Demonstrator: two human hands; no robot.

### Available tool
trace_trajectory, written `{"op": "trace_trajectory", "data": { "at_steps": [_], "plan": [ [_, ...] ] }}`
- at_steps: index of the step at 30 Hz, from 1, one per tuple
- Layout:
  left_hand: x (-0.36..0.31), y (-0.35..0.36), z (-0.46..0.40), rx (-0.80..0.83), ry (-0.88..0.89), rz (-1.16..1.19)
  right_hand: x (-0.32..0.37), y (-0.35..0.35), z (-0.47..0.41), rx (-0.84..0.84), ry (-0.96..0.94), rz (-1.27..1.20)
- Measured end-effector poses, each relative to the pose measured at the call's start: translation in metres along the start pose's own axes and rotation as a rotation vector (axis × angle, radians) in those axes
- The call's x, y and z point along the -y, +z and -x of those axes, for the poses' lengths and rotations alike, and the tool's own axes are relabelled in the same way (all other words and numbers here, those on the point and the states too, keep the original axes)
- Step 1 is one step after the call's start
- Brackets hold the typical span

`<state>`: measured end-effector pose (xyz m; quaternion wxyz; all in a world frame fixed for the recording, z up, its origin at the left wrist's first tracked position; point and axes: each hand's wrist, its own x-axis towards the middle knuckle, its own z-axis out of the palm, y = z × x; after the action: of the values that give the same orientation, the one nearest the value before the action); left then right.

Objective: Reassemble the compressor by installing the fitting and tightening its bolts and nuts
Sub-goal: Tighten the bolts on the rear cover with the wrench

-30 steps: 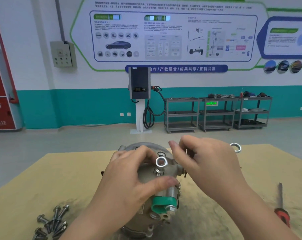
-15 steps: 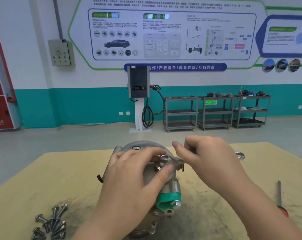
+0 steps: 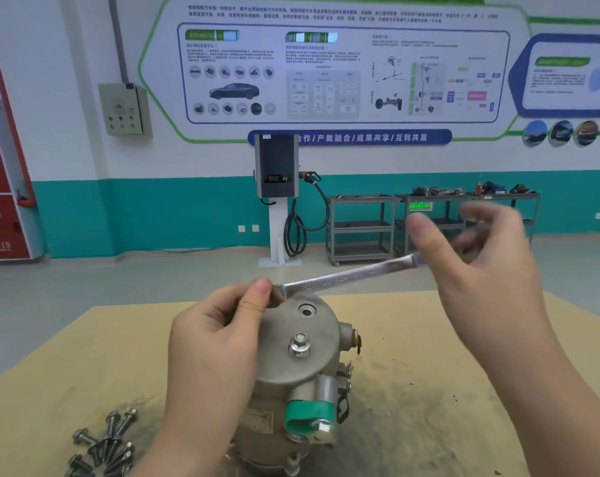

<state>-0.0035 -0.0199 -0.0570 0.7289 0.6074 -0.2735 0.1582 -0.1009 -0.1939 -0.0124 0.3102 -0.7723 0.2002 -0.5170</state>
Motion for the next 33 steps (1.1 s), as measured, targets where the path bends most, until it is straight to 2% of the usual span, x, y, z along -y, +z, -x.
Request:
{"op": "trace_trajectory", "data": {
  "at_steps": [1, 2, 4, 6, 8, 9, 11, 13, 17, 21, 25, 27, 30, 33],
  "plan": [
    [0.000, -0.001, -0.002, -0.016, -0.033, 0.023, 0.001, 0.000, -0.001, 0.111, 0.162, -0.135],
    [0.002, -0.003, -0.003, -0.024, -0.055, 0.032, 0.001, 0.003, 0.001, 0.303, 0.294, -0.327],
    [0.003, -0.005, -0.006, 0.007, -0.068, 0.015, 0.003, 0.017, 0.011, 0.640, 0.493, -0.832],
    [0.004, -0.005, -0.007, 0.088, -0.084, -0.025, 0.007, 0.034, 0.023, 0.693, 0.534, -1.197],
    [0.005, -0.007, -0.009, 0.186, -0.086, -0.083, 0.011, 0.046, 0.031, 0.593, 0.491, -1.321],
    [0.006, -0.008, -0.010, 0.244, -0.057, -0.174, 0.013, 0.049, 0.033, 0.531, 0.462, -1.354],
    [0.006, -0.013, -0.013, 0.442, 0.067, -0.540, 0.013, 0.048, 0.031, 0.414, 0.437, -1.358],
    [0.005, -0.017, -0.016, 0.609, 0.113, -0.854, 0.008, 0.045, 0.027, 0.338, 0.474, -1.338],
    [-0.003, -0.018, -0.019, 0.755, 0.086, -1.171, 0.001, 0.050, 0.025, 0.318, 0.518, -1.292],
    [-0.012, -0.021, -0.014, 0.772, 0.052, -1.258, -0.006, 0.056, 0.026, 0.345, 0.528, -1.293],
    [-0.012, -0.031, -0.012, 0.687, 0.091, -1.334, -0.011, 0.058, 0.025, 0.349, 0.525, -1.345],
    [-0.008, -0.032, -0.015, 0.676, 0.087, -1.307, -0.014, 0.059, 0.023, 0.328, 0.513, -1.350],
    [-0.006, -0.030, -0.016, 0.775, 0.038, -1.202, -0.020, 0.060, 0.022, 0.300, 0.460, -1.347],
    [-0.007, -0.028, -0.014, 0.779, 0.042, -1.168, -0.025, 0.062, 0.027, 0.161, 0.379, -1.330]
  ]
}}
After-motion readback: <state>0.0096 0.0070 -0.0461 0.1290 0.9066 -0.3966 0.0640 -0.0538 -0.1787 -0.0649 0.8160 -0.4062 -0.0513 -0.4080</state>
